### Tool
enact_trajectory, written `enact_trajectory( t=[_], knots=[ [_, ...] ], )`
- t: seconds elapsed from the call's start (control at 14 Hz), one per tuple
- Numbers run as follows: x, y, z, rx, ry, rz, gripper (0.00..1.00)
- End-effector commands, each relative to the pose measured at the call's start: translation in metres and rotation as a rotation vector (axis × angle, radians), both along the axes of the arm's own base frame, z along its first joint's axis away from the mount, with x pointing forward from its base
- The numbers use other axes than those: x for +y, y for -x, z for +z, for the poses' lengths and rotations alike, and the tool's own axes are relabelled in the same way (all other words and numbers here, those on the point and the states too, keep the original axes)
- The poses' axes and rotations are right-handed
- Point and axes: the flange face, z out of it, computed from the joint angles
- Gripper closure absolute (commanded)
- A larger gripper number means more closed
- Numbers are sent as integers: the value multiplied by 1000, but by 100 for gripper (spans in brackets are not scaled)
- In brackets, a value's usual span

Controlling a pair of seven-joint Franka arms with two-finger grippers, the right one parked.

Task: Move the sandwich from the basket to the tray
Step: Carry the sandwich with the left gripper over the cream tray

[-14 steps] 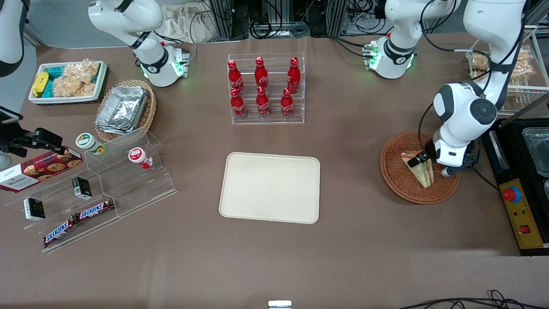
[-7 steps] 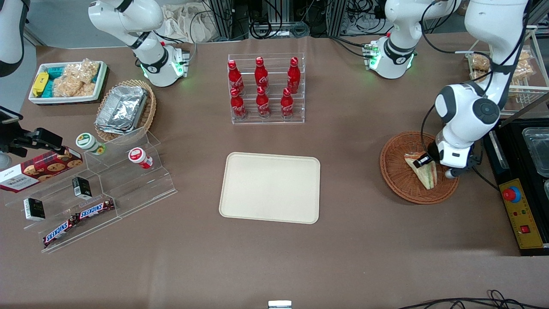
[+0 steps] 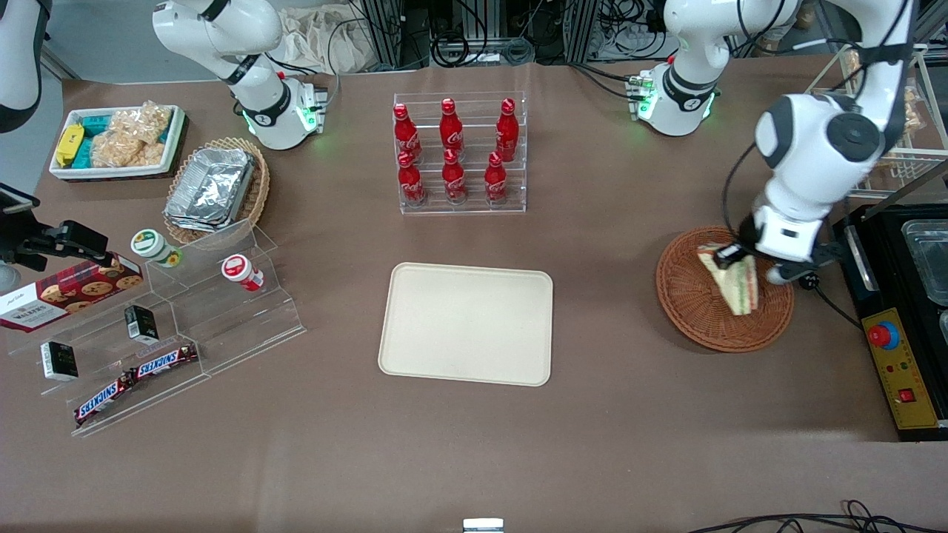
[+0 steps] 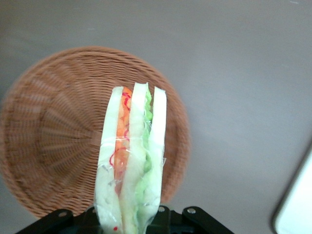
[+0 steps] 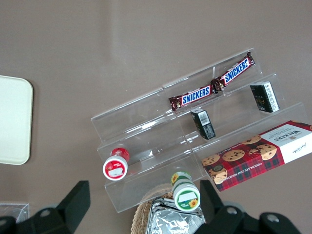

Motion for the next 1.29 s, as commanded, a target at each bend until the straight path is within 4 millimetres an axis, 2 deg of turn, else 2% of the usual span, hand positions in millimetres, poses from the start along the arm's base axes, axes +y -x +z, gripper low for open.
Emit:
enact_trajectory(
  t=[0.0,0.14,0.36,0.57,0.86,1.0,1.21],
  knots=[
    [-64,-2,15,-3,47,33,100],
    [-112,-5,20,40,58,16,100],
    [-172,-19,26,118,76,-39,100],
    [-233,-32,10,143,123,-91,100],
    [-302,-46,-32,116,101,-247,100],
    [-335,-43,-62,86,99,-321,100],
    [-339,-48,-109,25,66,-401,100]
  ],
)
